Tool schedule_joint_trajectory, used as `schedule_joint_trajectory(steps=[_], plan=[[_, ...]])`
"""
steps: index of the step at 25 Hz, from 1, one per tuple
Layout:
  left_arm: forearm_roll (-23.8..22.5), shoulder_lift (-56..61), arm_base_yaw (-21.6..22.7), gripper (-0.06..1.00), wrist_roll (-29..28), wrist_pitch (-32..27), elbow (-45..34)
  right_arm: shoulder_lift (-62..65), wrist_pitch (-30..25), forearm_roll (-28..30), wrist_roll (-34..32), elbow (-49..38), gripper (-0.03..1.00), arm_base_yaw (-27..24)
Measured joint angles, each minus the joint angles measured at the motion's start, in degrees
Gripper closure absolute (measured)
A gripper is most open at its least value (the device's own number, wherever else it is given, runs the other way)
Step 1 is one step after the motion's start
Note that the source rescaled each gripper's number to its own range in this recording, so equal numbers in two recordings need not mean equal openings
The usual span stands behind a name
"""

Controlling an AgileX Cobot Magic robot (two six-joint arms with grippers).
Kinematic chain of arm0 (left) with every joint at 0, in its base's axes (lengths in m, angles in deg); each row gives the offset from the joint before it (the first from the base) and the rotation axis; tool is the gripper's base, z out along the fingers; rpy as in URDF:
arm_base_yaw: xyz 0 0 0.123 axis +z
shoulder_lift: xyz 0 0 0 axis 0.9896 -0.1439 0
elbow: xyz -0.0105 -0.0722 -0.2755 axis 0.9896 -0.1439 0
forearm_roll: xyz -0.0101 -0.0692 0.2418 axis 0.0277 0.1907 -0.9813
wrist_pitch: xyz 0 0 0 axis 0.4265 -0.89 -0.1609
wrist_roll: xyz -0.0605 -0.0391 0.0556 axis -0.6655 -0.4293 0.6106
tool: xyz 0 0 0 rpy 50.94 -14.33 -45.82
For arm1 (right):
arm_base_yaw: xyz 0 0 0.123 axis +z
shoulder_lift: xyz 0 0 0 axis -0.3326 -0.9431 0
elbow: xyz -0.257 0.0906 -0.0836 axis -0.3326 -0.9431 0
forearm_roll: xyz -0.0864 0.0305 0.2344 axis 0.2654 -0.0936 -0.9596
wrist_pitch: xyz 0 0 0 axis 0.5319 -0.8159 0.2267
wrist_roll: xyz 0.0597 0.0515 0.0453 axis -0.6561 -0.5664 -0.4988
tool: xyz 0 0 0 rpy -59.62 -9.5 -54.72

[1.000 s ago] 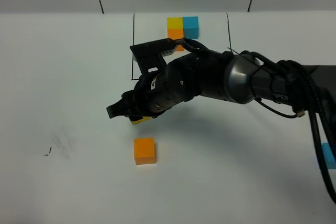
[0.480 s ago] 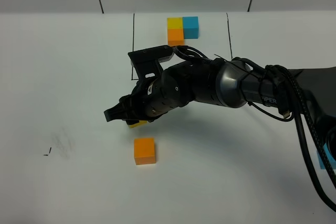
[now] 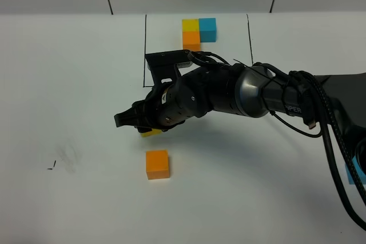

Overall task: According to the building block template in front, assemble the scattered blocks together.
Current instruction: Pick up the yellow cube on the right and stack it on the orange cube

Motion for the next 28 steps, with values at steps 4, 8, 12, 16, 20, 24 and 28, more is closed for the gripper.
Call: schedule_joint_trajectory(steps=[4, 8, 12, 16, 20, 24, 28], plan=[[0.0, 0.0, 0.0, 0.94, 0.0, 0.0, 0.0, 0.0, -2.12, 7.8, -10.12, 0.0, 0.44, 0.0], [0.0, 0.0, 0.0, 0.94, 0.0, 0.0, 0.0, 0.0, -5.76, 19.21, -25.15, 0.0, 0.44, 0.0], [0.0, 0.0, 0.0, 0.94, 0.0, 0.0, 0.0, 0.0, -10.89, 28.88, -37.68, 0.0, 0.44, 0.0], [0.0, 0.0, 0.0, 0.94, 0.0, 0.0, 0.0, 0.0, -12.4, 32.65, -40.74, 0.0, 0.44, 0.59], [0.0, 0.0, 0.0, 0.94, 0.0, 0.0, 0.0, 0.0, -12.48, 32.59, -41.03, 0.0, 0.44, 1.59], [0.0, 0.0, 0.0, 0.94, 0.0, 0.0, 0.0, 0.0, -11.16, 32.59, -41.2, 0.0, 0.44, 2.19], [0.0, 0.0, 0.0, 0.94, -0.08, 0.0, 0.0, 0.0, -9.02, 31.63, -41.99, 0.04, 0.44, 2.33]])
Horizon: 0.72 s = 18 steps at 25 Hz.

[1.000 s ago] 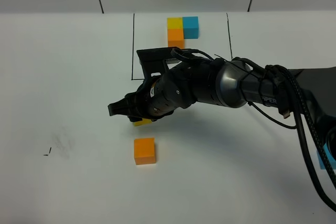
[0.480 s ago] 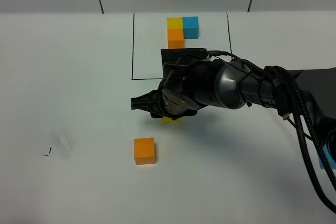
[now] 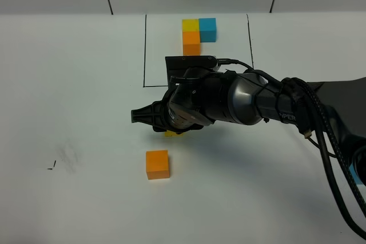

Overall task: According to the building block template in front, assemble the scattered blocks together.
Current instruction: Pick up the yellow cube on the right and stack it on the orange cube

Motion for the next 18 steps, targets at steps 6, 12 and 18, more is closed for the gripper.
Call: schedule_joint_trajectory(steps=[6, 12, 18], plan=[[0.0, 0.0, 0.0, 0.94, 0.05, 0.0, 0.0, 0.0, 1.3, -1.04, -0.33, 0.21, 0.44, 0.88], [0.0, 0.0, 0.0, 0.94, 0.05, 0.0, 0.0, -1.67, -2.16, -0.46, -0.32, 4.59, 0.44, 2.53], [0.0, 0.0, 0.0, 0.94, 0.05, 0.0, 0.0, -3.53, -4.83, -0.2, -0.99, 5.7, 0.44, 3.93]])
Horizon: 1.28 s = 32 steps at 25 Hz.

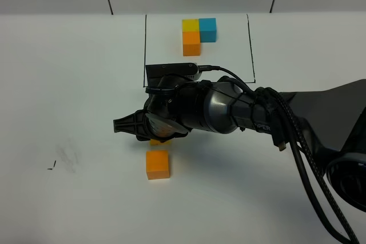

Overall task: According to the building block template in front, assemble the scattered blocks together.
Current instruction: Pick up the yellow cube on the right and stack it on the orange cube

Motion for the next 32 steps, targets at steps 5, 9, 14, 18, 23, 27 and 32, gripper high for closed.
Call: schedule_joint_trajectory(steps=[5, 9, 14, 18, 23, 27, 32], plan=[[0.0, 0.0, 0.0, 0.94, 0.0, 0.0, 0.0, 0.0, -0.28, 1.05, -2.12, 0.06, 0.44, 0.88], [0.0, 0.0, 0.0, 0.94, 0.0, 0.0, 0.0, -0.05, -0.56, 1.37, -2.74, 0.11, 0.44, 1.73], [0.0, 0.0, 0.0, 0.94, 0.0, 0.0, 0.0, -0.39, -1.83, 2.18, -3.95, 0.11, 0.44, 2.26], [0.0, 0.0, 0.0, 0.94, 0.0, 0.0, 0.0, -0.51, -1.99, 2.28, -4.5, 0.11, 0.44, 2.49], [0.0, 0.0, 0.0, 0.94, 0.0, 0.0, 0.0, -0.51, -2.17, 2.52, -5.54, 0.11, 0.44, 2.58], [0.0, 0.0, 0.0, 0.94, 0.0, 0.0, 0.0, -0.51, -2.23, 2.56, -6.4, 0.11, 0.44, 2.85], [0.0, 0.0, 0.0, 0.94, 0.0, 0.0, 0.0, -1.6, -2.17, 2.56, -7.0, 0.11, 0.44, 2.89]])
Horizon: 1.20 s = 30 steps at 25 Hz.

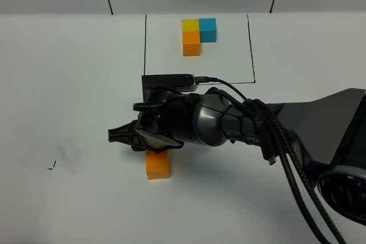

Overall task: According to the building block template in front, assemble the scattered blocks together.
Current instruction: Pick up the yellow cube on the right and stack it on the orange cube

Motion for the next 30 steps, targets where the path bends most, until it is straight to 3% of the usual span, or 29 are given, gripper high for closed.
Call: schedule_joint_trajectory(steps=[30], plan=[[0.0, 0.0, 0.0, 0.94, 0.12, 0.0, 0.0, -2.14, 1.67, -0.19, 0.21, 0.98, 0.44, 0.0]])
